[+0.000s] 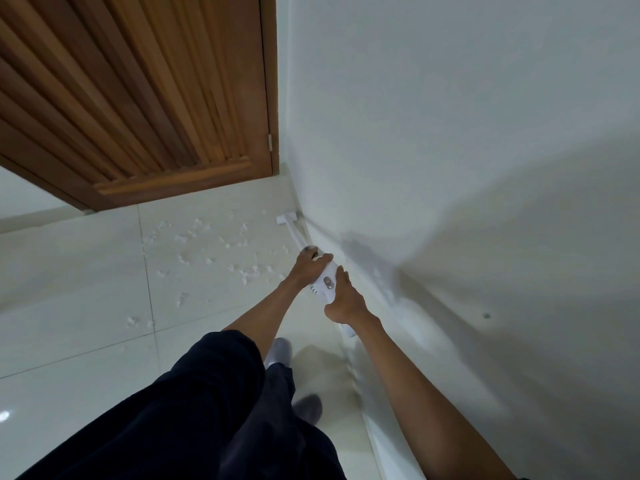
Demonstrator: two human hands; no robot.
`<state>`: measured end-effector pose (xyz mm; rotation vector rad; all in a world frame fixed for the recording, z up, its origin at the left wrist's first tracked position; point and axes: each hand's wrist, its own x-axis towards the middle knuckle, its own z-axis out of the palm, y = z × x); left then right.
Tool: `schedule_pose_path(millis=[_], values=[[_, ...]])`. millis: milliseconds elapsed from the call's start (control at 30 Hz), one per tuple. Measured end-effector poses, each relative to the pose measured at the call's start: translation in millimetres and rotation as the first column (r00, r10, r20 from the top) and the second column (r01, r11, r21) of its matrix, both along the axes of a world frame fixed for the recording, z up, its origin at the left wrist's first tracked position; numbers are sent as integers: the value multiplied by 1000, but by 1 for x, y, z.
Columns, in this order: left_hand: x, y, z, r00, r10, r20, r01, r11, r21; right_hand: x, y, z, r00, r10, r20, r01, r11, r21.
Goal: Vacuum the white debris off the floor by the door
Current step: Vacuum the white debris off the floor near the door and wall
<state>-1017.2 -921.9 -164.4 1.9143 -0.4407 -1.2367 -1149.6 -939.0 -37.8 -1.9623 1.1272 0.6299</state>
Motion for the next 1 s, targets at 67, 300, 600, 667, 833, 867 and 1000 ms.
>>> schedule_pose_path(millis=[67,300,600,667,833,867,1000], values=[[16,-7,-1,1000,-5,2,5,1000,15,15,-8,1,1000,2,3,-2,1000,1],[63,-29,3,1000,-29,-9,30,998,57,65,-30,-2,1000,-2,-1,2,1000,21],[110,-43,4,1000,-19,-15,20,996,88,110,-46,-9,999,-51,13,51,999,-15],[118,-48,6,999,-40,9,39,995,93,121,-48,-12,997,-73,13,73,997,-29],[127,-47,10,994,-110,16,107,986,131,127,-46,-12,997,-77,-1,77,996,-42],[127,-45,10,990,-137,21,133,980,146,125,-44,-12,997,-76,-7,76,997,-34],[117,-37,6,960,-271,77,252,948,194,113,-29,-15,997,-73,-5,73,996,-60]])
